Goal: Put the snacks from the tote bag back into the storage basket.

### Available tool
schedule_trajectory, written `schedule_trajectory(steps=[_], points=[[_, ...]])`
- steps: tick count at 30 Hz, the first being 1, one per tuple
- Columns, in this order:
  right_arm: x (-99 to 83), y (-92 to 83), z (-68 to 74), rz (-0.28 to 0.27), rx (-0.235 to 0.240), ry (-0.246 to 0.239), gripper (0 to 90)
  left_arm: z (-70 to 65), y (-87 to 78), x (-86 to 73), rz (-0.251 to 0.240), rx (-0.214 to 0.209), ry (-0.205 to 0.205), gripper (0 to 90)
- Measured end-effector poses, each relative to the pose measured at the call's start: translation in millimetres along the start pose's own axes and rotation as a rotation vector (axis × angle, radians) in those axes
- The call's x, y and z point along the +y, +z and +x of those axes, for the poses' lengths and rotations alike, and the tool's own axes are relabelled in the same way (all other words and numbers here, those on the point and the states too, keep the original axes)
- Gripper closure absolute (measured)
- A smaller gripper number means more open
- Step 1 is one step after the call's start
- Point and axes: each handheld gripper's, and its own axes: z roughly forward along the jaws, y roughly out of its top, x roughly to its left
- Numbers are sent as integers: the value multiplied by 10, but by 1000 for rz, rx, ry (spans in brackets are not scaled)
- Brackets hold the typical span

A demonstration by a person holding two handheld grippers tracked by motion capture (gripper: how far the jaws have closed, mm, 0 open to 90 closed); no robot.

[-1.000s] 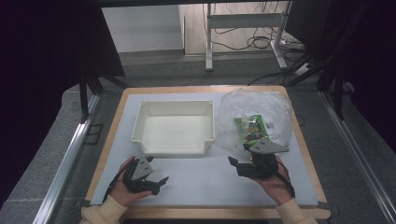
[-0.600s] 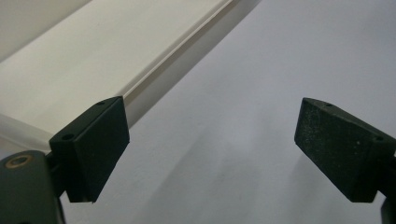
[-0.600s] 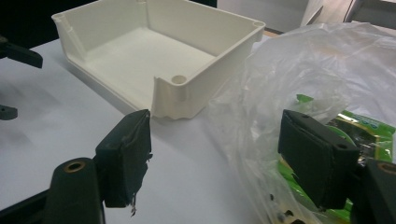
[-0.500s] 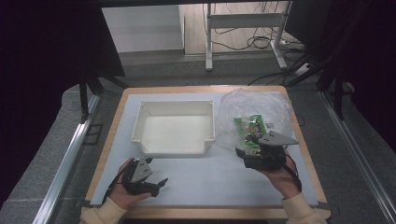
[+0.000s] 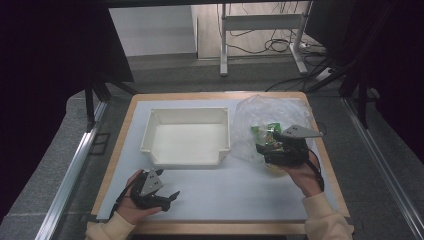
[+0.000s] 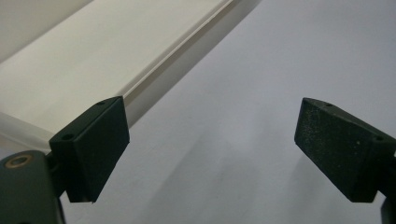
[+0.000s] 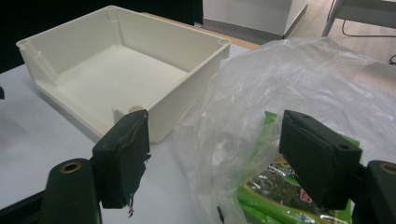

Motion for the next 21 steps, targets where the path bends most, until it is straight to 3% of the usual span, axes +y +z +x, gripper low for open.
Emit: schedule_trajectory(steps=[8, 21], points=[[87, 120, -83, 0, -9, 8, 251, 9, -1, -9, -5, -8, -8, 100], [145, 163, -379, 7, -38, 56, 268, 7, 4, -8, 2, -10, 3, 100]])
